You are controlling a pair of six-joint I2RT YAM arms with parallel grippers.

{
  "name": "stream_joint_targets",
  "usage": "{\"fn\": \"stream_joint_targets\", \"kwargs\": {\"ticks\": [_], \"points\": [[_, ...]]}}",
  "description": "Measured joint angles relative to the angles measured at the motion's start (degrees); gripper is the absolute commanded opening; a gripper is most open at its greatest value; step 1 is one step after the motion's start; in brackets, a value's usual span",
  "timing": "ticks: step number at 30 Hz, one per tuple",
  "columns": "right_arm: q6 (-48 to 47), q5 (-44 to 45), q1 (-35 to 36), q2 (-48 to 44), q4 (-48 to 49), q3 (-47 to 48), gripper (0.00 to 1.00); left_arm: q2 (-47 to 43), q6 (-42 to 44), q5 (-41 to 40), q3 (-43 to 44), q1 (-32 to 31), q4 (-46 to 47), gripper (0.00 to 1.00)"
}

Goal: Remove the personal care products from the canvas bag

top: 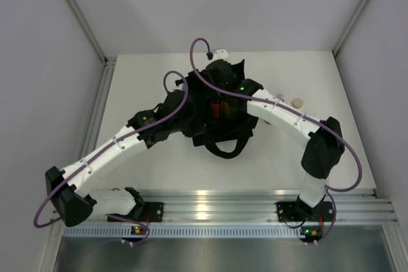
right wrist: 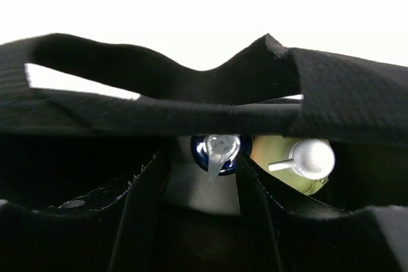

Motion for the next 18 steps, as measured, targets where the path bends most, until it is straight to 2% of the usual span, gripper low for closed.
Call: {"fn": "stream_joint_targets", "kwargs": {"ticks": [18], "points": [[0.4,2.4,-1.6,5.1,2.2,-1.2,0.49,0.0,0.5,0.8,0.0,0.0,0.0,0.00]]}}
